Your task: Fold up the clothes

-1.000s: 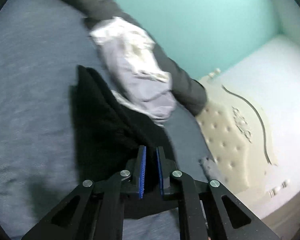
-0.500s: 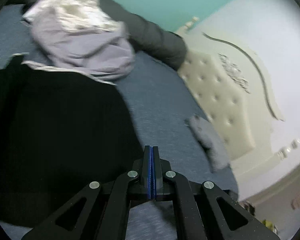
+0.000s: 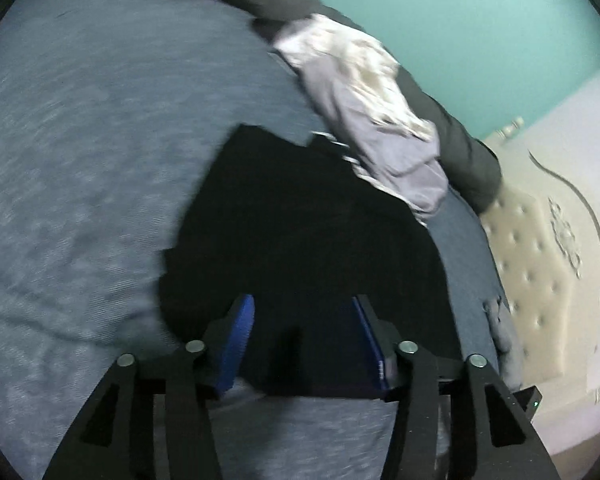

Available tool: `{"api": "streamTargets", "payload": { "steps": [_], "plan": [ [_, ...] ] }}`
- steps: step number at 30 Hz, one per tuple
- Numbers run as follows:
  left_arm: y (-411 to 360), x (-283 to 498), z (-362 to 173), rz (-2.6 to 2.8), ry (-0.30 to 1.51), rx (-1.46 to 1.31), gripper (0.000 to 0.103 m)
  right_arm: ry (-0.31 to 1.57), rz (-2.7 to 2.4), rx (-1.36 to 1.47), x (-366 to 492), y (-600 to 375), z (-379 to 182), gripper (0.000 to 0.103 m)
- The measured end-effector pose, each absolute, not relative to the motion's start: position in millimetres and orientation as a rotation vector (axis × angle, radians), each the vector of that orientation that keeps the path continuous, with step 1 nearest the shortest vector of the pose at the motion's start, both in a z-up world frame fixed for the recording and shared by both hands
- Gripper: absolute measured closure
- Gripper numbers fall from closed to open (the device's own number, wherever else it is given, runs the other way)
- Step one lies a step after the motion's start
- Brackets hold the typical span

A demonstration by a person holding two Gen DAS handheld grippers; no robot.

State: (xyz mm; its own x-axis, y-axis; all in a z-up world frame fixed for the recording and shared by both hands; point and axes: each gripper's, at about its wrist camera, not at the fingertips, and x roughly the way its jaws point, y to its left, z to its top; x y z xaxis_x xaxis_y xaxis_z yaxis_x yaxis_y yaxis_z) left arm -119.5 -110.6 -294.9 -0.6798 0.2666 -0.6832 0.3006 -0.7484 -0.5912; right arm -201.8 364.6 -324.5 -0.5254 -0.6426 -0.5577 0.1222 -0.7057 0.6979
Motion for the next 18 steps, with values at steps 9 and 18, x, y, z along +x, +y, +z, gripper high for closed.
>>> {"api": "streamTargets", "payload": {
  "steps": [9,18],
  "plan": [
    [-118.0,-115.8,-326.5,-2.576,1.089,1.314,0.034,-0.838,-2.241,1.181,-201.7,359.8,-326.9,0.071],
    [-139.6,-102.7,-315.4,-2.543,0.990,1.175,0.034,-0.845,-2.225,1.179,-203.5,358.9,-327.1,0.071]
  ]
}}
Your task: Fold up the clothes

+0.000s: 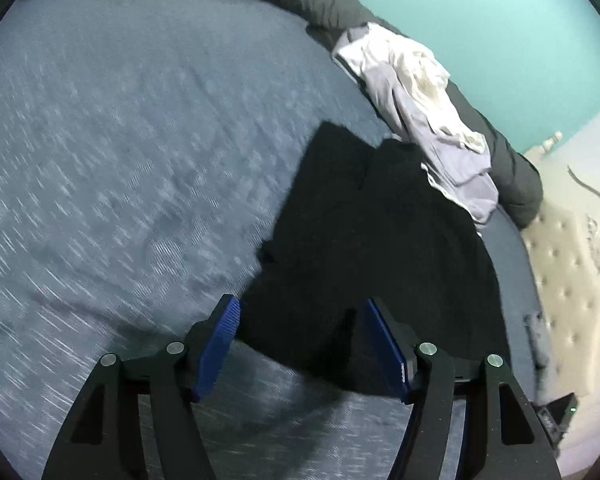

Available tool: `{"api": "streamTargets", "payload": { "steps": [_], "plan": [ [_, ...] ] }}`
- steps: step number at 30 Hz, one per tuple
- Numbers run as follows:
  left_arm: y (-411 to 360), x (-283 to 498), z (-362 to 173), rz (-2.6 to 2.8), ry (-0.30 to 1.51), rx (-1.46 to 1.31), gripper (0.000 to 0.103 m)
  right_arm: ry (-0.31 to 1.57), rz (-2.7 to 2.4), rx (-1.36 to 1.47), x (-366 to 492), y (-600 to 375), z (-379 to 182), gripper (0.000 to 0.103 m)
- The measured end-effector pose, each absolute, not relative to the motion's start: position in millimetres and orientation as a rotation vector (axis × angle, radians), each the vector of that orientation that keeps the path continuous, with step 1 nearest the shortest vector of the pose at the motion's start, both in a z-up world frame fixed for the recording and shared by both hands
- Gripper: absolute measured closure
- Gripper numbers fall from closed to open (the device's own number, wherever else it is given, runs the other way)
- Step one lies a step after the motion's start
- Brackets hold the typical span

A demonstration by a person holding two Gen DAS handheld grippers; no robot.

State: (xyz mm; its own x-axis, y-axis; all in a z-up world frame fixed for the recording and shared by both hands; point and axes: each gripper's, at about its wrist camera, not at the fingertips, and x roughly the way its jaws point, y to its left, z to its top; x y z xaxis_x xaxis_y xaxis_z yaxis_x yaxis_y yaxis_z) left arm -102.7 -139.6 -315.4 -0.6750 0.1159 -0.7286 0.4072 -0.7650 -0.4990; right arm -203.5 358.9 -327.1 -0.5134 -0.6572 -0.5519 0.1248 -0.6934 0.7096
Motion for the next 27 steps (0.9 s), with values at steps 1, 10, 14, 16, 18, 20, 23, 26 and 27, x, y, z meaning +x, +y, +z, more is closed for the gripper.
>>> {"api": "streamTargets", "payload": {
  "steps": [1,10,14,16,18,20,23,26,27],
  "plan": [
    [-140.9,-105.7,-312.4,-2.549,0.971,1.173,0.034,-0.845,-2.223,1.178,-203.7,358.2,-327.0,0.071],
    [-129.7,-178.2,-293.4,-2.695,0.713,1.334,0.033,-0.858,-2.216,1.183,-205.1,358.2,-329.9,0.071],
    [-120.8,-210.1,-288.1,-2.749,0.612,1.390,0.033,-0.857,-2.212,1.185,-207.2,357.7,-330.3,0.071],
    [-117.9,-223.1,-288.6,-2.775,0.606,1.417,0.034,-0.855,-2.207,1.190,-207.8,356.6,-331.4,0.071],
    [-119.5,-232.5,-292.4,-2.775,0.627,1.431,0.053,-0.855,-2.199,1.197,-208.6,355.3,-333.0,0.071],
    [-123.3,-240.0,-296.8,-2.752,0.631,1.436,0.090,-0.855,-2.192,1.198,-209.2,354.2,-333.4,0.071],
    [-141.5,-237.3,-299.4,-2.698,0.704,1.376,0.096,-0.852,-2.185,1.194,-210.2,353.3,-332.7,0.071],
    [-166.9,-227.5,-310.6,-2.599,0.873,1.329,0.093,-0.856,-2.178,1.194,-211.0,354.0,-332.9,0.071],
    [-175.7,-223.5,-316.1,-2.556,0.940,1.312,0.090,-0.857,-2.176,1.194,-211.2,354.1,-333.1,0.071]
  ]
}}
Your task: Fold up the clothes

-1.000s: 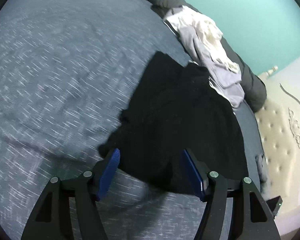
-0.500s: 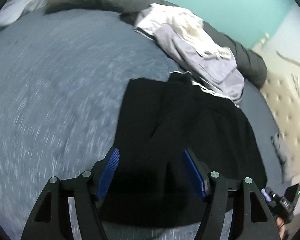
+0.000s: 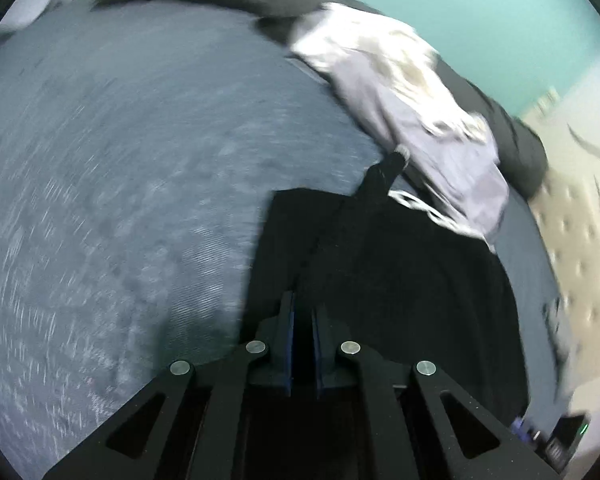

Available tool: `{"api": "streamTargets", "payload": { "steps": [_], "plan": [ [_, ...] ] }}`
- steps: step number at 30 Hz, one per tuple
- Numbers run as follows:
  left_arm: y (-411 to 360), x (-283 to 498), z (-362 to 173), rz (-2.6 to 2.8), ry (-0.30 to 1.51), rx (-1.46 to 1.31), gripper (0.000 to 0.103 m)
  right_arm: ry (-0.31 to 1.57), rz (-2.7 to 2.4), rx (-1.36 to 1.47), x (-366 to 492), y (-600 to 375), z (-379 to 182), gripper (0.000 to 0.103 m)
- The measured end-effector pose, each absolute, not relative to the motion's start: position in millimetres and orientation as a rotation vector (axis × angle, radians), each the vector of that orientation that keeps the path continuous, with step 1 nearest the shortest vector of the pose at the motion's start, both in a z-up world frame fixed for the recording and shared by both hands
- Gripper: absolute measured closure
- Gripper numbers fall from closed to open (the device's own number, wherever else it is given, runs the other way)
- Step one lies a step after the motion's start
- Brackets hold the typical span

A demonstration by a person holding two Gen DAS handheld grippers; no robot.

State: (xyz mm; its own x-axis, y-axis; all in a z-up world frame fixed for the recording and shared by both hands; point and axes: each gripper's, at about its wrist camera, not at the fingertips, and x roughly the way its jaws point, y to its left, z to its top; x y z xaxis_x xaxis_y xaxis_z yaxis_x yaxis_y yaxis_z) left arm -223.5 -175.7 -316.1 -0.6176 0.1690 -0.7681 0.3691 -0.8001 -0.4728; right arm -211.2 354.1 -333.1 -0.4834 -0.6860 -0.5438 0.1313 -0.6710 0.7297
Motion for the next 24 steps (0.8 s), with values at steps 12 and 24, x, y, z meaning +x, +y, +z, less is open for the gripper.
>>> {"api": "streamTargets", "payload": {
  "steps": [12,24],
  "plan": [
    [-178.4,-156.6,-311.8,-2.530,0.999,1.320,0.037,-0.865,-2.172,1.189,-209.8,353.9,-332.8,0.071],
    [-153.4,-90.6,-344.7,-2.452,1.223,1.342,0.032,-0.865,-2.201,1.198,-207.1,357.1,-333.1,0.071]
  ]
}}
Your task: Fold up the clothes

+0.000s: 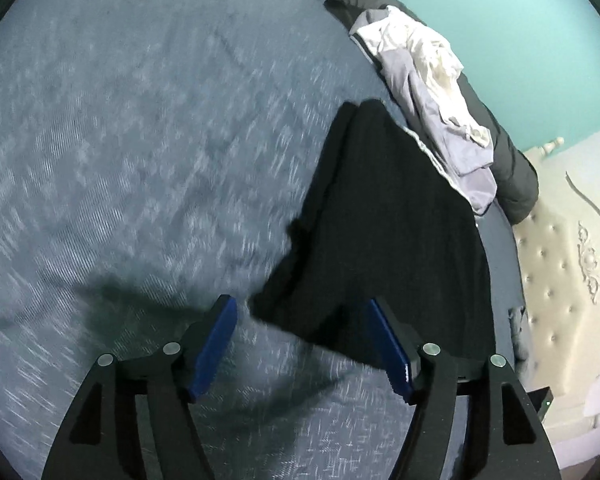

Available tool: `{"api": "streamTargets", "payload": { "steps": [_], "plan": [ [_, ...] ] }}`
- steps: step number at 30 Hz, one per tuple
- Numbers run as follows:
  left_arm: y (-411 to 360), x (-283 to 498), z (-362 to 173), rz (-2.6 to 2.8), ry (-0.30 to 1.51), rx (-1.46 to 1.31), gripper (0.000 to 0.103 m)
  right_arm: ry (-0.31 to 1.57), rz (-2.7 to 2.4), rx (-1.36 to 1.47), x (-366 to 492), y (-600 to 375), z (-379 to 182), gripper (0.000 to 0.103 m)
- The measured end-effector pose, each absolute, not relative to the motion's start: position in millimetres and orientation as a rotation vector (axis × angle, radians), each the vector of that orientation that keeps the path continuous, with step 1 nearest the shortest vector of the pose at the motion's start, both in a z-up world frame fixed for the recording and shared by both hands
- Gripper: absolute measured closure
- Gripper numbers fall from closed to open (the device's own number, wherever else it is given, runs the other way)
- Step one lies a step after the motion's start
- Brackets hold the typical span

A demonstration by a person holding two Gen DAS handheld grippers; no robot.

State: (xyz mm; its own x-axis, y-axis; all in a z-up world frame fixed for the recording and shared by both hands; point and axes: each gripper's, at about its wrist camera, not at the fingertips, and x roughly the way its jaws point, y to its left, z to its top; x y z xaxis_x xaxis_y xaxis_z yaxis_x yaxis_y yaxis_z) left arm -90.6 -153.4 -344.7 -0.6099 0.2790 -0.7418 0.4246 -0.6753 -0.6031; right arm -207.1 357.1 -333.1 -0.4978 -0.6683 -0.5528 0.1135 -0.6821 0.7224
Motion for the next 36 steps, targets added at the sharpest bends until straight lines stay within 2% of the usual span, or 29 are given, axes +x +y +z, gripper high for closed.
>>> {"api": "streamTargets", "payload": {
  "steps": [9,12,17,19,20,22,28,36],
  "plan": [
    [-140.9,-105.1,-363.5,-2.460,1.328,1.238,0.029,-0.863,-2.204,1.201,-207.6,356.7,-333.0,0.071],
    [-142.5,-111.5,-365.4,-2.458,1.368,1.179,0.024,-0.858,-2.198,1.205,-208.9,354.6,-333.5,0.071],
    [-135.4,-117.5,-355.9,-2.505,1.349,1.077,0.026,-0.857,-2.196,1.201,-209.1,354.9,-332.5,0.071],
    [-130.5,-120.8,-351.9,-2.533,1.322,1.069,0.041,-0.861,-2.196,1.201,-208.4,356.0,-332.7,0.071],
    [-130.2,-122.4,-351.3,-2.541,1.321,1.065,0.043,-0.864,-2.196,1.201,-208.2,356.7,-332.8,0.071],
    [-130.6,-125.7,-350.5,-2.554,1.325,1.057,0.061,-0.867,-2.196,1.201,-207.5,357.5,-332.9,0.071],
    [-126.7,-133.0,-336.9,-2.618,1.349,1.028,0.070,-0.891,-2.201,1.174,-207.1,362.0,-328.5,0.071],
    [-73.0,-165.0,-269.8,-2.852,1.305,0.954,0.074,-0.909,-2.197,1.170,-206.3,368.3,-328.1,0.071]
  ]
}}
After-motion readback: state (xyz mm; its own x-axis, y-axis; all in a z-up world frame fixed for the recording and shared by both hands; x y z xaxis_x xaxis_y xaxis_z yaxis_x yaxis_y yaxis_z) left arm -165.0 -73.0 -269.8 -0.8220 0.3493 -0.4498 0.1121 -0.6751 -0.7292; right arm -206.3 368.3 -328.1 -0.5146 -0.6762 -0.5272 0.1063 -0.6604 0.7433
